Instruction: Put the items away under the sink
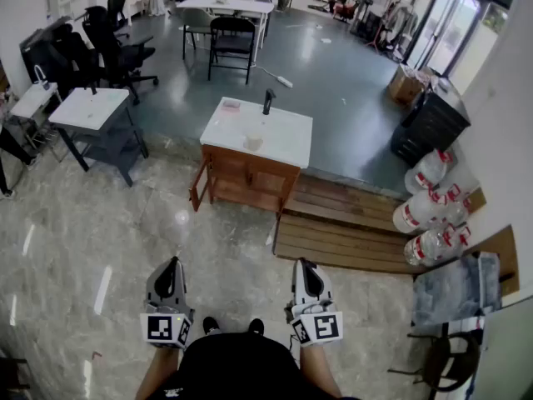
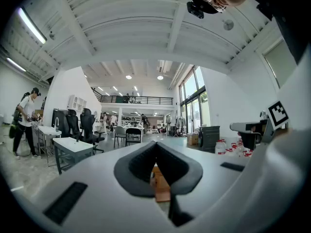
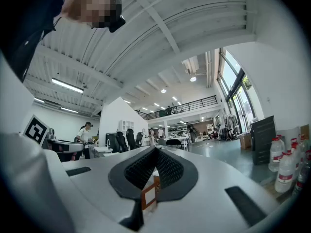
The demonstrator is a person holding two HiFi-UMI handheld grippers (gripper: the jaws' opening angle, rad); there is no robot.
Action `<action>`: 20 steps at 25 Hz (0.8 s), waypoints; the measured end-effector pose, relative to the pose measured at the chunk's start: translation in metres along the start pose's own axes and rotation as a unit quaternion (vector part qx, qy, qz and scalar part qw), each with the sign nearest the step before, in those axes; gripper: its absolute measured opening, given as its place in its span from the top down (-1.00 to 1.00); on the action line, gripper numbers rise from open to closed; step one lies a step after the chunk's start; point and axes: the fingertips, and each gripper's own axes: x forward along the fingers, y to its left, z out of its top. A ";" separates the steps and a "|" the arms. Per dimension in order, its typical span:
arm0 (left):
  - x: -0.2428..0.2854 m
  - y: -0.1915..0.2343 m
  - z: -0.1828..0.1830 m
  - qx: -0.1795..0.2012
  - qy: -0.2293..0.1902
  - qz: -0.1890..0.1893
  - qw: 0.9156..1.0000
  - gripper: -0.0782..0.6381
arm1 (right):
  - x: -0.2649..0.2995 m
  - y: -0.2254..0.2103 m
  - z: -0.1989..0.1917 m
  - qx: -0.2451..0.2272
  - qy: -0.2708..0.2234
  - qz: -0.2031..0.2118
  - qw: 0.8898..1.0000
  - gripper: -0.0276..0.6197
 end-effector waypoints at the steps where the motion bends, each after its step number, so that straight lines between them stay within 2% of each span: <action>1: 0.000 -0.001 0.000 0.000 0.000 0.000 1.000 0.76 | 0.000 0.000 0.000 -0.001 0.001 0.001 1.000 0.89; 20: -0.008 -0.004 -0.002 -0.002 0.006 -0.009 1.000 0.76 | -0.005 0.013 0.006 -0.003 -0.006 0.020 1.000 0.84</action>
